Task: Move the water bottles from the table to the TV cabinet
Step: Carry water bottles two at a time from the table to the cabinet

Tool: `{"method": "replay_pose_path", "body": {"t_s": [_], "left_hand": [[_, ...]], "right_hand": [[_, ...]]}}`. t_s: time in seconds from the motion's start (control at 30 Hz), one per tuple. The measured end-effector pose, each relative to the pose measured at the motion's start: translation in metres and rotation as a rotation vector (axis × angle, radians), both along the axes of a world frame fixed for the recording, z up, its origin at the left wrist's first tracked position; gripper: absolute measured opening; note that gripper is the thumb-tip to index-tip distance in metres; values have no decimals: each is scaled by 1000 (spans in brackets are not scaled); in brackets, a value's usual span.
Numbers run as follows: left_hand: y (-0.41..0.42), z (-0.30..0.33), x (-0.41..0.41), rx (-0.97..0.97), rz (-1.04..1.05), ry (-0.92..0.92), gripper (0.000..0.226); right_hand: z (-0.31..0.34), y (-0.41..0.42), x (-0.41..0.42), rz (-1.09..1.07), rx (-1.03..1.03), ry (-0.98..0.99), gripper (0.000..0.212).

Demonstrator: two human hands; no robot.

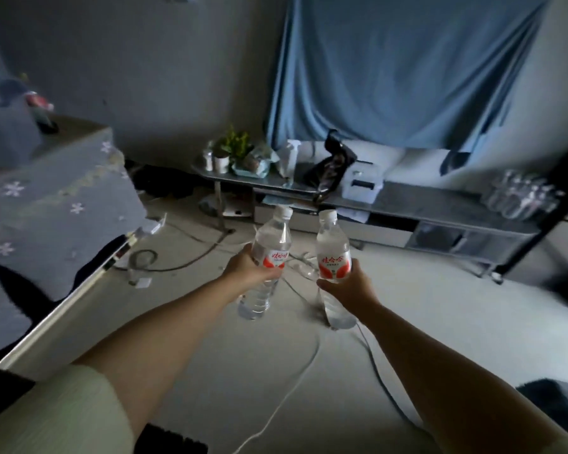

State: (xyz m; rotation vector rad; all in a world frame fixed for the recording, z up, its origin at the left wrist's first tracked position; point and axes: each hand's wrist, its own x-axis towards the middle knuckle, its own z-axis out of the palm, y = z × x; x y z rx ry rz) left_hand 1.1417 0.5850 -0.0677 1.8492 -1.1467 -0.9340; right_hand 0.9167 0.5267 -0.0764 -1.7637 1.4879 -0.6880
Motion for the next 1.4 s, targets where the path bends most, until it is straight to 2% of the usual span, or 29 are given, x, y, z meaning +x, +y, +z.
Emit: {"method": "replay_pose_path", "body": {"t_s": [0.2, 0.3, 0.5, 0.67, 0.83, 1.07, 1.4], "left_hand": [[-64, 1, -100, 6, -276, -12, 52], [-92, -3, -153, 13, -394, -41, 58], [-151, -6, -257, 21, -533, -41, 59], [-199, -5, -337, 12, -574, -22, 58], [-231, -8, -396, 36, -597, 21, 57], [-300, -23, -453, 94, -663, -18, 60], [-482, -30, -530, 122, -754, -4, 59]], "right_hand": [[2, 2, -111, -284, 26, 0, 68], [1, -1, -167, -411, 27, 15, 65], [0, -30, -274, -563, 1, 54, 58], [2, -67, -353, -627, -15, 90, 61], [-4, -93, -405, -674, -2, 69, 61], [-18, -148, -452, -725, 40, -1, 59], [-9, -307, -513, -814, 64, -42, 58]]}}
